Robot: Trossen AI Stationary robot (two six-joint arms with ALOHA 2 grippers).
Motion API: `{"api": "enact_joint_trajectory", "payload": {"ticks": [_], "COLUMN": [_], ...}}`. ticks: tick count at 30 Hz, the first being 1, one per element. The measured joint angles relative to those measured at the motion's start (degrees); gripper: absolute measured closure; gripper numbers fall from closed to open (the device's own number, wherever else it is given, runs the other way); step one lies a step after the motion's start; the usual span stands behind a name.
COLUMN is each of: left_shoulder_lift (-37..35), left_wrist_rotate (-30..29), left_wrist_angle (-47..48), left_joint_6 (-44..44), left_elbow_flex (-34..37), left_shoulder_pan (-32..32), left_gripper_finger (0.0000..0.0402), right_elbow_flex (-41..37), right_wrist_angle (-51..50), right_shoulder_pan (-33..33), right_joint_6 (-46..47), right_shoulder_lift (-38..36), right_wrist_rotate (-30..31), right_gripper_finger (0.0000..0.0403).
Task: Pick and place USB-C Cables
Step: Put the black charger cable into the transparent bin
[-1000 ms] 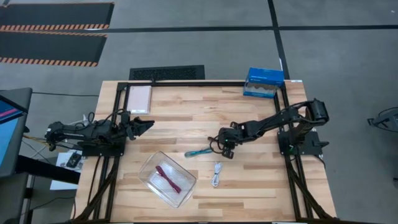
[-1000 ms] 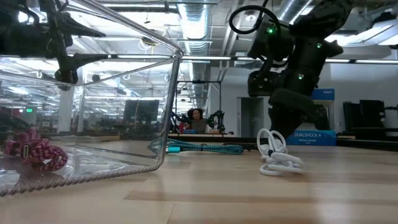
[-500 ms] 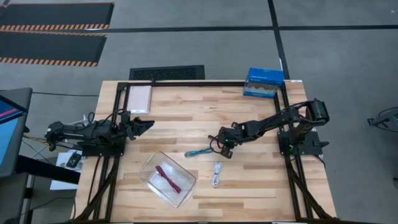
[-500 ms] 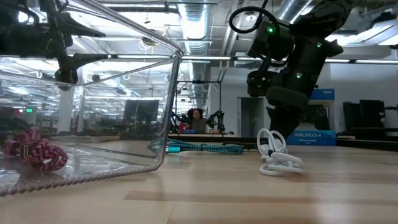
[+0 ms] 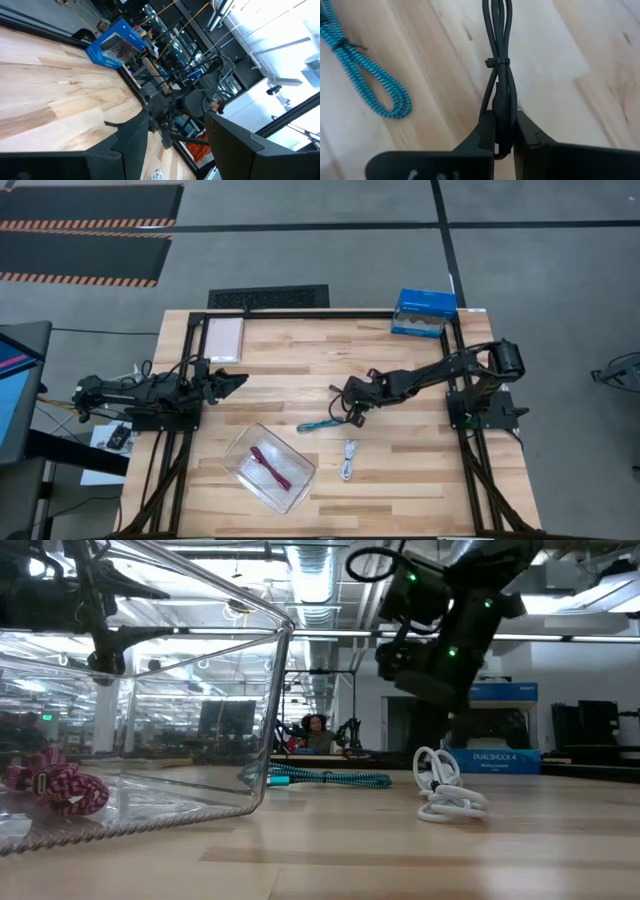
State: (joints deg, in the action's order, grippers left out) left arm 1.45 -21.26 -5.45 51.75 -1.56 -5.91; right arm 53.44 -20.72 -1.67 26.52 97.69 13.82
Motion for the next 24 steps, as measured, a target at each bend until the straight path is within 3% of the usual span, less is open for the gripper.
{"api": "enact_joint_trajectory", "payload": {"ticks": [6, 15, 24], "left_shoulder_lift": [0.0, 0.0, 0.0], "left_wrist_rotate": [0.0, -0.1, -0.1], "left_wrist_angle": [0.0, 0.0, 0.0], "left_joint_6": [0.0, 0.0, 0.0], "left_elbow_flex": [0.0, 0.0, 0.0], "left_shoulder_pan": [0.0, 0.0, 0.0], "left_gripper_finger": [0.0216, 0.0216, 0.0216], "right_elbow_flex": [1.1, 1.1, 1.2], "right_wrist_angle": [-3.0, -8.4, -4.6], "right_shoulder_pan": [0.0, -0.8, -7.8], "right_joint_6": [-0.2, 0.1, 0.9], "right_shoulder_lift": [-4.8, -19.9, -33.1], "right_wrist_rotate": [0.3, 5.4, 13.0], "right_gripper_finger": [0.0374, 0.0374, 0.0374]}}
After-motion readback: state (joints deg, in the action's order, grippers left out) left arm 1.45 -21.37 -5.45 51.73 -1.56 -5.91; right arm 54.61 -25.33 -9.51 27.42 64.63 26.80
